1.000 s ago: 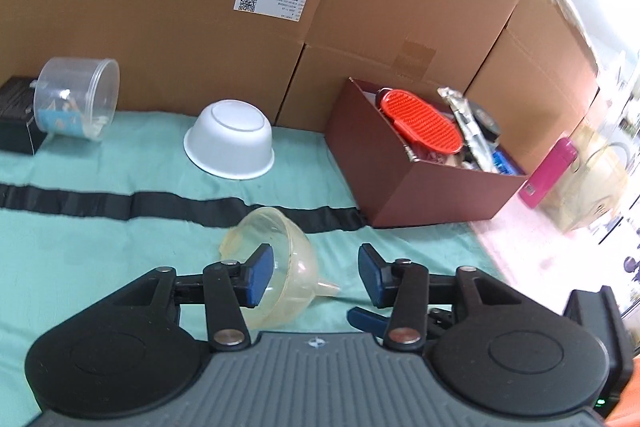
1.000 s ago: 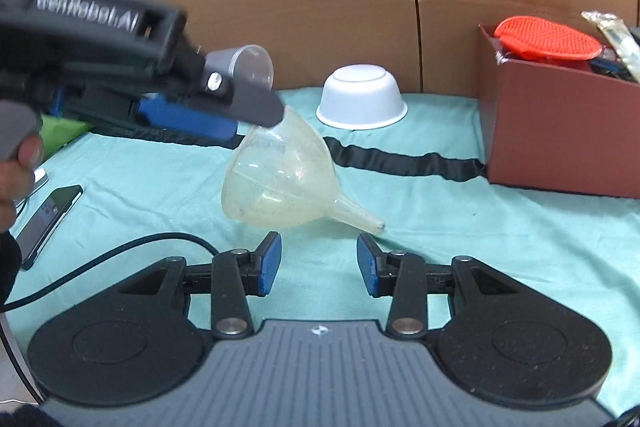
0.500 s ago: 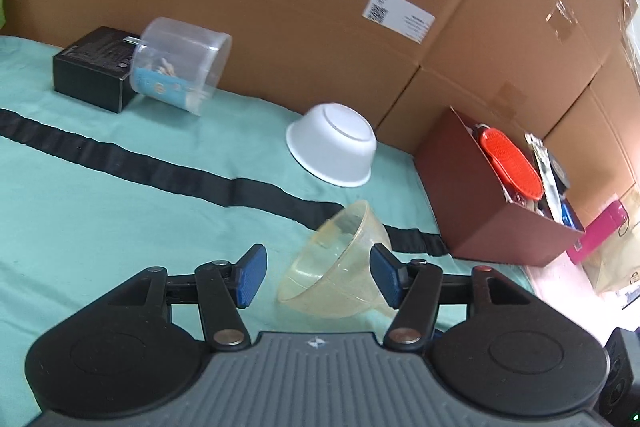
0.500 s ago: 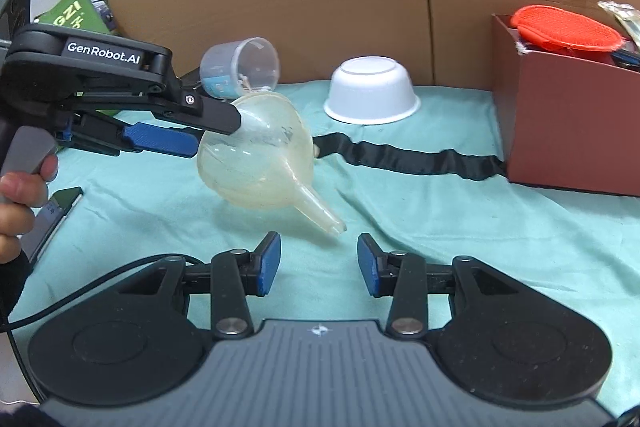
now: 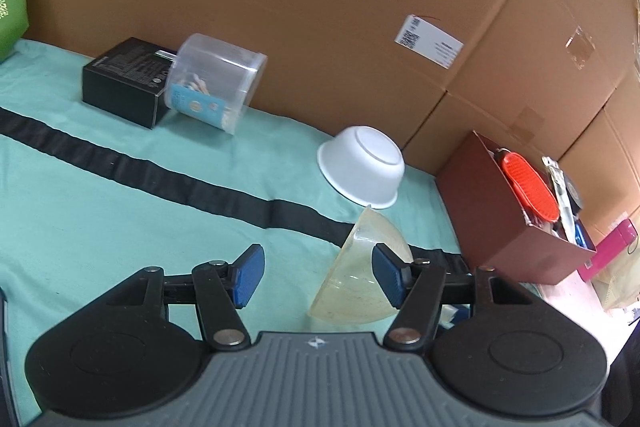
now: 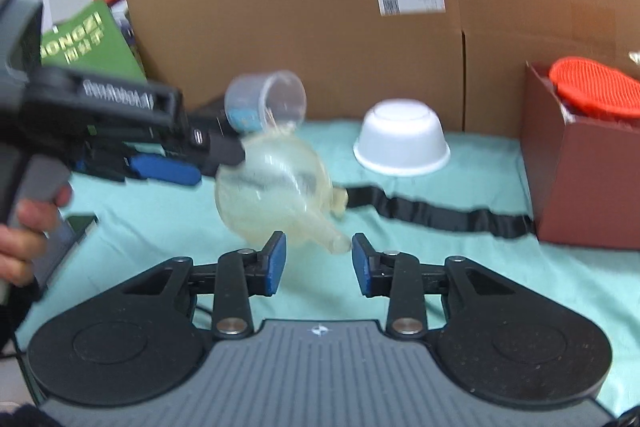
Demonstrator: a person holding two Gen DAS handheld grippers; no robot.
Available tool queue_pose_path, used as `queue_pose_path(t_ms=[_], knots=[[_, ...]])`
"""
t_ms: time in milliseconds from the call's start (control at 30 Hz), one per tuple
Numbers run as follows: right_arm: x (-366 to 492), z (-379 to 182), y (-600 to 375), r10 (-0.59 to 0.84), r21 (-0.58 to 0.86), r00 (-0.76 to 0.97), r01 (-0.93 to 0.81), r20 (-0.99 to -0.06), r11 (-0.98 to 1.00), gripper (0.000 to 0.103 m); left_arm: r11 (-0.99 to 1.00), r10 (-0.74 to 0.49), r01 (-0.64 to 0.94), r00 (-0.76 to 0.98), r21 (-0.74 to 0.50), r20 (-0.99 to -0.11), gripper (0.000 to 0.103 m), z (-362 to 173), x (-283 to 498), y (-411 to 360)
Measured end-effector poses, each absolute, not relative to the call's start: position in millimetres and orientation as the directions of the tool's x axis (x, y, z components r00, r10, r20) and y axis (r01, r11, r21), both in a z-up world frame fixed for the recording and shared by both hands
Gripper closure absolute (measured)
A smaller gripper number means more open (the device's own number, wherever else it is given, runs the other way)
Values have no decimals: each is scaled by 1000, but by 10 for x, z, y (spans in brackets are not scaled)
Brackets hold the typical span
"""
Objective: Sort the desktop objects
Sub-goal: 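Carry the funnel with the right gripper toward the left gripper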
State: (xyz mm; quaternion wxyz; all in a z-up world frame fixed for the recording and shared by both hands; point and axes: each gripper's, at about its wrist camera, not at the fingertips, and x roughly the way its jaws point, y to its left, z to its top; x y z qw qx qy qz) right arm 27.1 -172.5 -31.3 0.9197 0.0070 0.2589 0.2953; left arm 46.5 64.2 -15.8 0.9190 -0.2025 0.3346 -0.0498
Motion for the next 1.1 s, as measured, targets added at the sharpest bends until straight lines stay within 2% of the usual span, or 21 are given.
queue_pose_path(t_ms=[100, 267, 467, 633, 733, 767, 833, 867, 1033, 1100], knots=[[337, -256, -1664, 579, 199, 686, -554, -441, 808, 71, 911, -211, -65, 774, -407, -596, 38, -175, 445, 721], [430, -247, -1492, 637, 235, 651, -599, -413, 765, 82, 899, -199, -114, 752, -422, -629, 45, -251, 453, 876], [487, -367, -1396, 623, 245, 640, -583, -449, 775, 82, 888, -252, -92, 722, -450, -644, 46, -394, 490, 880], [539, -311, -1410, 578, 193, 701, -554, -417, 810, 81, 922, -218, -26, 789, -386, -574, 36, -278, 530, 849], [639, -301, -1348, 554, 146, 708, -552, -438, 821, 81, 935, -235, 34, 805, -353, -545, 34, -196, 589, 783], [652, -312, -1315, 542, 116, 712, -555, -446, 824, 80, 935, -254, 65, 807, -347, -533, 33, -172, 598, 751], [675, -354, -1251, 540, 85, 694, -575, -476, 814, 71, 934, -290, 122, 810, -336, -510, 31, -134, 622, 679], [677, -379, -1230, 547, 86, 686, -583, -480, 808, 57, 935, -295, 137, 810, -326, -507, 30, -119, 651, 643], [730, -458, -1053, 577, 66, 655, -632, -488, 772, 52, 953, -281, 169, 805, -252, -523, 33, -94, 893, 487], [794, -506, -983, 573, 54, 642, -641, -509, 766, 40, 953, -292, 197, 791, -228, -538, 41, -110, 959, 444]])
